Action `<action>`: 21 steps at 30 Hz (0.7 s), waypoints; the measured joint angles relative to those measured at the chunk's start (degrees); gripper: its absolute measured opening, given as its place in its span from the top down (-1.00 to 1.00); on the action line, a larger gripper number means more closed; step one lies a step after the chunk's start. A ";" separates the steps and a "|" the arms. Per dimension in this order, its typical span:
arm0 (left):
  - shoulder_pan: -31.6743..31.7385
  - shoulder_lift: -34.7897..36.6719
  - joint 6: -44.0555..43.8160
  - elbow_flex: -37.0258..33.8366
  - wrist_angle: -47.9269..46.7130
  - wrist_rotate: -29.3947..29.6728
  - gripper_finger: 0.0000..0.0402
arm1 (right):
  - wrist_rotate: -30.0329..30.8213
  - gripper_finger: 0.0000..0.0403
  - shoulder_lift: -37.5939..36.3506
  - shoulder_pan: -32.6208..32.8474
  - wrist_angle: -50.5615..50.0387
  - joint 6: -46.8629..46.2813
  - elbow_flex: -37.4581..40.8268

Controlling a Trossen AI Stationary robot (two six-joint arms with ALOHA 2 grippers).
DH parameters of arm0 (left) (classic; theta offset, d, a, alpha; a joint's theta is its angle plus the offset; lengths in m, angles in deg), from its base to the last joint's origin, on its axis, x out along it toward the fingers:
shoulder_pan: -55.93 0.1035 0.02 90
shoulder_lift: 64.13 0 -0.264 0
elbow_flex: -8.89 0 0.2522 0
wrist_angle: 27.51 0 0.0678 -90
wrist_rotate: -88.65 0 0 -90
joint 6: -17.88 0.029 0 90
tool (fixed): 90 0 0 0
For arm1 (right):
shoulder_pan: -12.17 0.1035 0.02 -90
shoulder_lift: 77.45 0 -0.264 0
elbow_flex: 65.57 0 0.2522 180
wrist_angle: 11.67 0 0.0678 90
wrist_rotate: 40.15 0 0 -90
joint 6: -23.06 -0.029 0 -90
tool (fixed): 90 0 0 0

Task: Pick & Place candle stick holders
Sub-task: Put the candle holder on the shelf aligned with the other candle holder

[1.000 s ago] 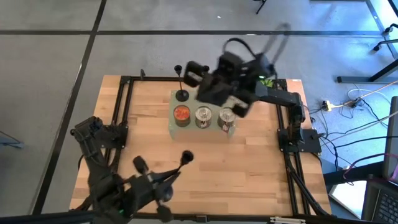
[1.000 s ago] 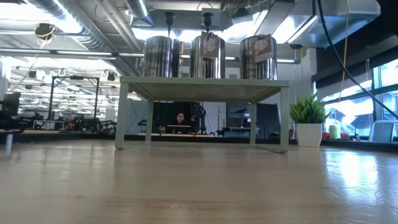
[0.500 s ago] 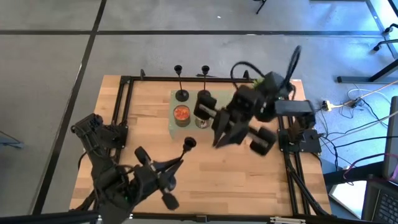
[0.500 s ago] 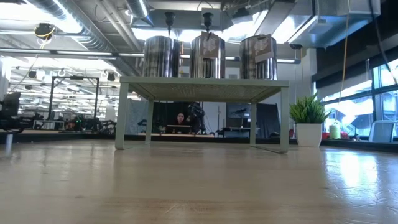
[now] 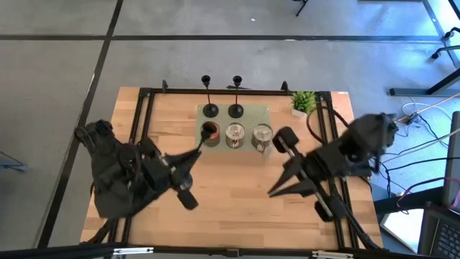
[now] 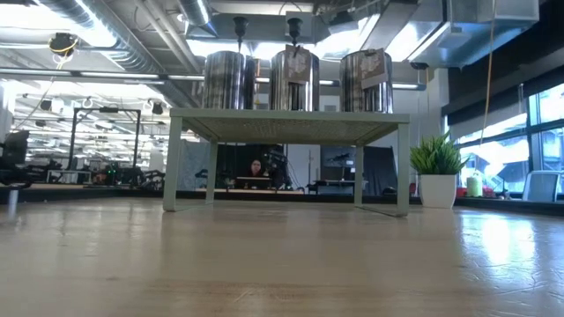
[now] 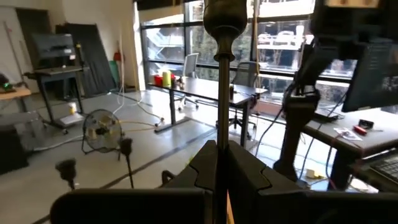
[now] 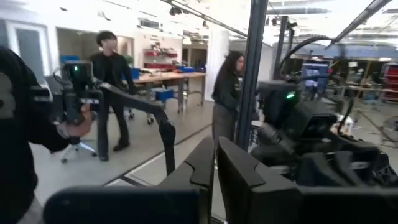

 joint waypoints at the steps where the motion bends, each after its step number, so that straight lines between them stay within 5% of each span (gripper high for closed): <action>1: 0.67 0.61 0.79 0.00 -0.45 -1.31 0.95 | 1.49 0.89 -0.09 0.98 -0.44 0.69 0.00; 6: 5.69 3.19 3.56 0.00 -0.96 -15.42 0.95 | 6.55 0.89 -0.05 4.19 -2.20 2.70 0.01; 14: 18.47 6.04 4.06 0.00 -1.17 -51.99 0.95 | 12.44 0.89 -0.03 4.68 -6.35 2.70 0.02; 21: 28.27 9.63 4.12 -0.02 -1.94 -73.15 0.95 | 25.47 0.89 -0.03 4.13 -11.12 1.58 0.02</action>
